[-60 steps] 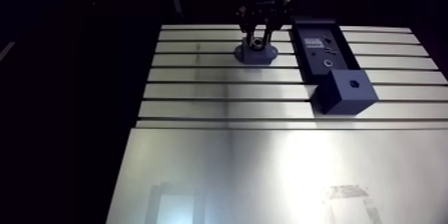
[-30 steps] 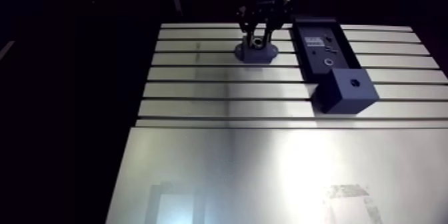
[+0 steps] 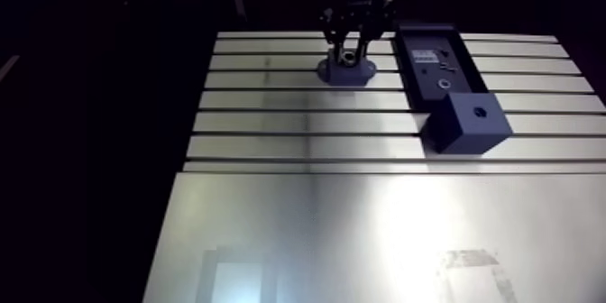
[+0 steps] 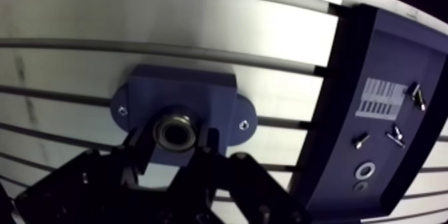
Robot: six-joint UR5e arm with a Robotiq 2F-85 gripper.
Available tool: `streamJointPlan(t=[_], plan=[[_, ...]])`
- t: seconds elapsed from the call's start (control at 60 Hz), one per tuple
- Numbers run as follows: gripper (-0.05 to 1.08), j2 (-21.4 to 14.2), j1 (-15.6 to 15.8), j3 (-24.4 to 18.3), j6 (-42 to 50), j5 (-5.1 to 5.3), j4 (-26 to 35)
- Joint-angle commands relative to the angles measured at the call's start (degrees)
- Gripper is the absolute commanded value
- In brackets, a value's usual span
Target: Pick up the bearing and press it into the housing until flush.
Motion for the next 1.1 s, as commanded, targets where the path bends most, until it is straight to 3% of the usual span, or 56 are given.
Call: streamJointPlan(t=[0.017,0.233,1.1], plan=[[0.73,-0.22,-0.18,0.08,-0.01,0.00,0.03],[0.73,-0.31,0.07,0.34,-0.01,-0.78,0.03],[0.73,-0.14,0.08,0.18,-0.01,-0.63,-0.06]])
